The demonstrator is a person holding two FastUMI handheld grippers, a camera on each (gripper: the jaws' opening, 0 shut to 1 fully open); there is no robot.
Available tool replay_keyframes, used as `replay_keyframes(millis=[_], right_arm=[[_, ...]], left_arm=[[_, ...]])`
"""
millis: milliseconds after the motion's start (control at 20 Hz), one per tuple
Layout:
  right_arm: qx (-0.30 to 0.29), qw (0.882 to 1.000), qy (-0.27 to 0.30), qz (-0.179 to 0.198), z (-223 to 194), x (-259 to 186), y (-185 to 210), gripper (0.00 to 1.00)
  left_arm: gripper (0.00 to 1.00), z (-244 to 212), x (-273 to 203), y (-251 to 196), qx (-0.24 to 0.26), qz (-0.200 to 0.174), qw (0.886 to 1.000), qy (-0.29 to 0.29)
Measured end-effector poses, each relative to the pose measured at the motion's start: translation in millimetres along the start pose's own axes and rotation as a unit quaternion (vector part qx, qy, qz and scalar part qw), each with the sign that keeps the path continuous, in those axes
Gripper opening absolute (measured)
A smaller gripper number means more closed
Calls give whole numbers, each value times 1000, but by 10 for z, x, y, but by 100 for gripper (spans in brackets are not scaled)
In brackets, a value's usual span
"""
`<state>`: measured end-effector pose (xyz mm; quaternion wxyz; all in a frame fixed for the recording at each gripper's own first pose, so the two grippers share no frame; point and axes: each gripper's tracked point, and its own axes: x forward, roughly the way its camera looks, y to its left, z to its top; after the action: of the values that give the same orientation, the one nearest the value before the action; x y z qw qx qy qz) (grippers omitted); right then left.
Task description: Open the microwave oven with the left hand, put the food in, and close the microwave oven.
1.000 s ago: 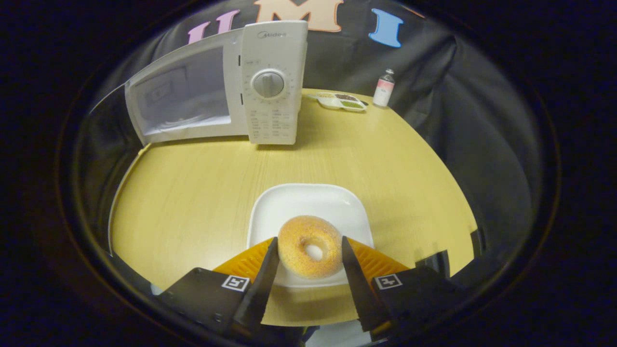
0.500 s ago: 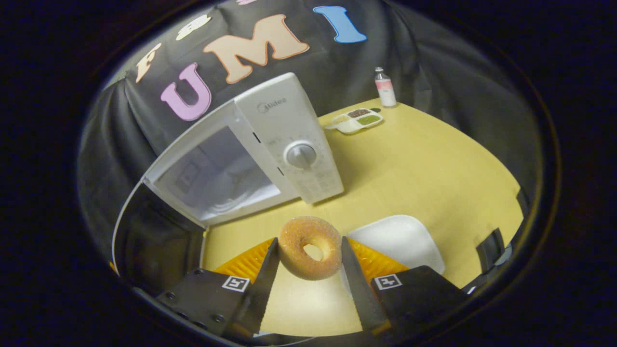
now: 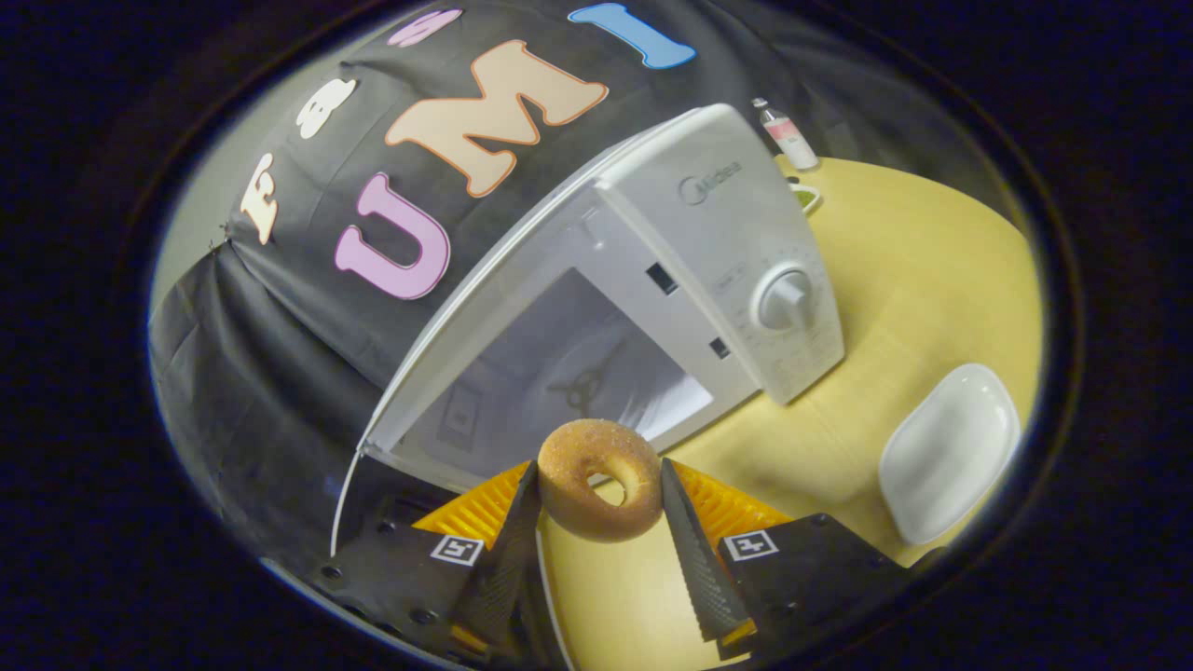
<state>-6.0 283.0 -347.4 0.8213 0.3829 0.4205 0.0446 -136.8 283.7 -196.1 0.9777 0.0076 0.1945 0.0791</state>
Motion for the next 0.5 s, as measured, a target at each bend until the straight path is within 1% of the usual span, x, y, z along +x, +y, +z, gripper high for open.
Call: replay_keyframes(millis=[100,200,250,350,500], right_arm=[[-10,1000,-17,-1,-19,179,134,72],[-5,1000,-19,5,-99,377,289,72],[0,1000,-25,3,-104,474,331,78],[5,999,-36,-6,-118,664,386,78],[6,998,-51,-29,-110,893,360,78]], left_arm=[[88,51,9,-42,-1,-4,1000,-4],[88,9,10,-46,1,-3,1000,-1],[88,-9,-1,-30,1,-1,1000,1],[88,-11,-57,23,-2,4,1000,4],[88,-71,-82,143,-4,18,1000,12]])
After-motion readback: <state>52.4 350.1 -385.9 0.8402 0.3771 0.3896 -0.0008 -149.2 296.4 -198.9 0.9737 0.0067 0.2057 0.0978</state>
